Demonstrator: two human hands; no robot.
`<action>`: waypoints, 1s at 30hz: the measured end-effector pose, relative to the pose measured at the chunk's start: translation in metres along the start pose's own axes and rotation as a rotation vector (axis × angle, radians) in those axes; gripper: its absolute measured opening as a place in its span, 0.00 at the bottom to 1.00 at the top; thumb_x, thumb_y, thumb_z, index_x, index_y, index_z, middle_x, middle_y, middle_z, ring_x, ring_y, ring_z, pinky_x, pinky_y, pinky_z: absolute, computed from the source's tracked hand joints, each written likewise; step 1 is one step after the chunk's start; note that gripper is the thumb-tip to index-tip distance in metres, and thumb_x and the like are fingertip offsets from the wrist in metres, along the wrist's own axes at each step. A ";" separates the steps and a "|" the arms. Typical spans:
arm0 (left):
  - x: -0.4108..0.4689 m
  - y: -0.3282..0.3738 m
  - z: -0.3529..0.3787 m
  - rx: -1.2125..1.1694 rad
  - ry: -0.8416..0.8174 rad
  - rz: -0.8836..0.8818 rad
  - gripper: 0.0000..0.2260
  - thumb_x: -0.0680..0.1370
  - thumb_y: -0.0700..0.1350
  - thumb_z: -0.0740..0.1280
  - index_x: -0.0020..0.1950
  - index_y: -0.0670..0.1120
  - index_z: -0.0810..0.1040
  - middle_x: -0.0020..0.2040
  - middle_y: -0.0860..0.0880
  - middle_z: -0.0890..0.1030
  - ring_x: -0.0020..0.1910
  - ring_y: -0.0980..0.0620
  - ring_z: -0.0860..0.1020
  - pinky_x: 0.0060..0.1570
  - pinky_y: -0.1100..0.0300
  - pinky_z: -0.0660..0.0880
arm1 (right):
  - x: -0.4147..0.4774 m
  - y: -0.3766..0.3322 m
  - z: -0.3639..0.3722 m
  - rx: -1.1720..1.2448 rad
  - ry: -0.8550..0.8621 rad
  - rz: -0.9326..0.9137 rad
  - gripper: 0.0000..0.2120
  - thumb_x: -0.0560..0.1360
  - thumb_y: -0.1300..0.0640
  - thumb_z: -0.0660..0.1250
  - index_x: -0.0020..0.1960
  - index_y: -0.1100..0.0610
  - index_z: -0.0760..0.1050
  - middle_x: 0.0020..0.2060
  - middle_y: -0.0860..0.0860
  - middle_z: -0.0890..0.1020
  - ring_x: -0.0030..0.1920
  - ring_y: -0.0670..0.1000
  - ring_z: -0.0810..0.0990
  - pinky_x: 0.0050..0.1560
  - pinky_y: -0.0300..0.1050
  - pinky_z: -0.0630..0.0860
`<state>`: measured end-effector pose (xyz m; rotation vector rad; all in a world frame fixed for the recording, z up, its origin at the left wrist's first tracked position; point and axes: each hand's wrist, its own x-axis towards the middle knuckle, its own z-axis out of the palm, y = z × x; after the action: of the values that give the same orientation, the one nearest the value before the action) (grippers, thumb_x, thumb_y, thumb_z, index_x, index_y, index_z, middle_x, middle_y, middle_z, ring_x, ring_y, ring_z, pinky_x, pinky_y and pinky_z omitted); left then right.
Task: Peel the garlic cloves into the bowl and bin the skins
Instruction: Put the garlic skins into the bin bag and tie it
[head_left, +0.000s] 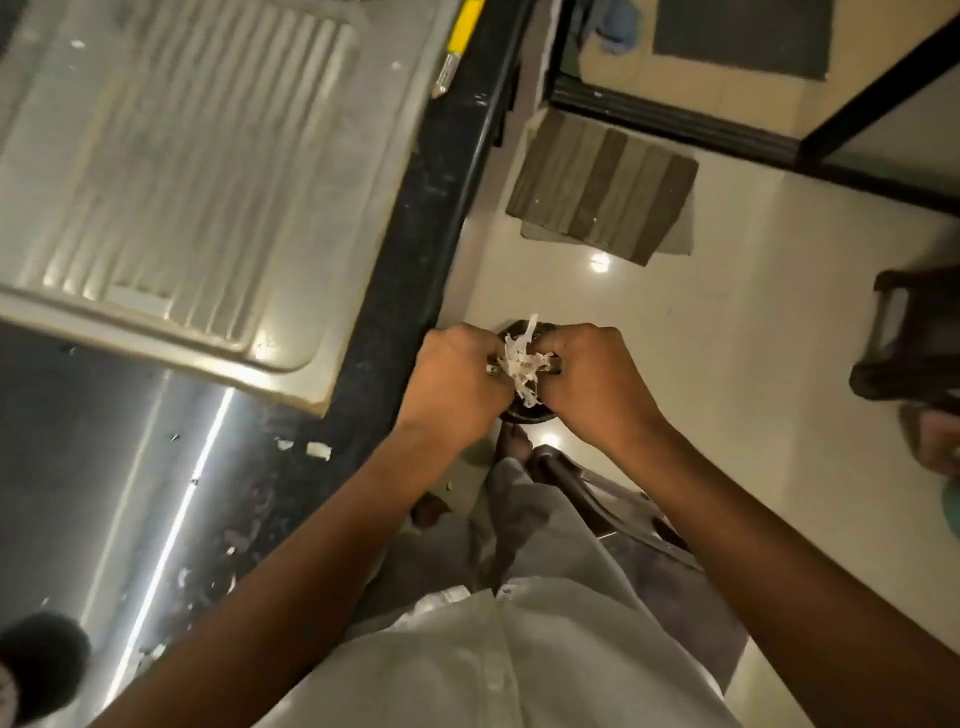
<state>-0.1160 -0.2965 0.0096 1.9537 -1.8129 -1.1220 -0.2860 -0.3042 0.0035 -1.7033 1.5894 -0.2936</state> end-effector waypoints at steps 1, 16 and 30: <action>0.011 0.001 0.017 -0.013 -0.037 -0.018 0.05 0.72 0.35 0.72 0.38 0.43 0.85 0.34 0.46 0.83 0.35 0.47 0.82 0.32 0.66 0.68 | 0.003 0.016 0.001 0.011 0.011 0.023 0.12 0.73 0.67 0.74 0.54 0.59 0.89 0.43 0.51 0.86 0.37 0.41 0.76 0.39 0.25 0.69; 0.155 -0.119 0.267 -0.074 -0.055 -0.279 0.05 0.77 0.38 0.75 0.51 0.43 0.88 0.45 0.47 0.86 0.43 0.52 0.82 0.32 0.74 0.64 | 0.110 0.253 0.161 0.214 0.016 0.307 0.04 0.78 0.63 0.75 0.51 0.62 0.87 0.44 0.55 0.88 0.39 0.48 0.80 0.37 0.21 0.67; 0.249 -0.241 0.408 0.026 -0.304 -0.460 0.09 0.76 0.35 0.72 0.54 0.42 0.87 0.51 0.42 0.86 0.52 0.42 0.83 0.49 0.57 0.78 | 0.186 0.405 0.322 0.514 0.022 0.712 0.07 0.80 0.60 0.70 0.53 0.61 0.84 0.48 0.56 0.87 0.50 0.56 0.85 0.48 0.45 0.78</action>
<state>-0.2294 -0.3533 -0.5108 2.4007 -1.5455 -1.6153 -0.3468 -0.3242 -0.5422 -0.6941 1.8260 -0.3164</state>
